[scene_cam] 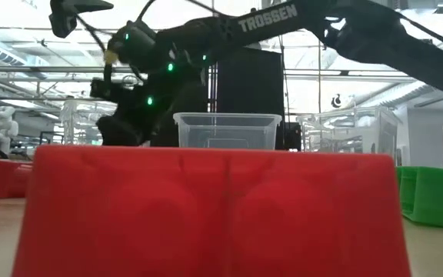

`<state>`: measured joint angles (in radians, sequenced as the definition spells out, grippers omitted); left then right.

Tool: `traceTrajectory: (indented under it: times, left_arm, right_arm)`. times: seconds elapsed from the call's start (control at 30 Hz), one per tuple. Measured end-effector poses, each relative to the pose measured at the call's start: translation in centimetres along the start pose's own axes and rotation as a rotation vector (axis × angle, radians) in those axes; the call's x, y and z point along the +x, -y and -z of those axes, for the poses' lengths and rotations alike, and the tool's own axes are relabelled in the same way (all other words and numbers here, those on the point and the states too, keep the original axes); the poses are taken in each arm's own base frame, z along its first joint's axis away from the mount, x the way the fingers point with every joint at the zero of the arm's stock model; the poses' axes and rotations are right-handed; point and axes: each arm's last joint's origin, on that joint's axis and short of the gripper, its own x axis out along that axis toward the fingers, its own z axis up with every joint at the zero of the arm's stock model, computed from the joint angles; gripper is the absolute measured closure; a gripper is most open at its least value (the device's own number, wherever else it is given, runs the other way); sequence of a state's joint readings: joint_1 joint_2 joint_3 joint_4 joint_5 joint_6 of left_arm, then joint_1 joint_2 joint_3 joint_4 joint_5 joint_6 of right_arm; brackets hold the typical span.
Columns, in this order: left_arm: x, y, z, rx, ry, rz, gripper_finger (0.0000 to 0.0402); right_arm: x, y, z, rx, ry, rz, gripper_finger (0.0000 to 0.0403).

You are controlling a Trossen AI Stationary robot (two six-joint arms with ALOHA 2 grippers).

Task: Sort blocks
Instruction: Put the red game piece into the left transparent bin

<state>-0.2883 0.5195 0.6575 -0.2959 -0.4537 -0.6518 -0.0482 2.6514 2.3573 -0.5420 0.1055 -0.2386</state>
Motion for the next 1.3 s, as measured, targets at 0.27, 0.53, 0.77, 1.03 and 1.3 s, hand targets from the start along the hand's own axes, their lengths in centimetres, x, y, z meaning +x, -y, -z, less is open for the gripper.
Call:
traceTrajectory:
  times: [0.27,0.53,0.77,1.03,1.3]
  left_arm:
    - [0.1,0.0,0.0,0.002,-0.001,-0.001,0.0192]
    - [0.1,0.0,0.0,0.002,-0.001,-0.001,0.0192]
    - [0.1,0.0,0.0,0.003,-0.001,-0.001,0.0192]
    - [0.1,0.1,0.0,0.001,0.005,0.002,0.0192]
    - [0.0,0.1,-0.1,-0.002,0.009,0.002,0.0192]
  right_arm:
    - [1.5,1.1,1.5,0.110,-0.037,-0.040,0.0181]
    - [1.1,0.8,1.5,0.127,-0.064,-0.049,0.0290]
    - [-0.8,0.5,0.6,0.134,-0.083,-0.063,0.0290]
    - [-6.9,2.0,-2.6,0.180,-0.016,-0.052,0.0290]
    - [-11.8,6.1,-5.0,0.227,0.158,0.034,0.0290]
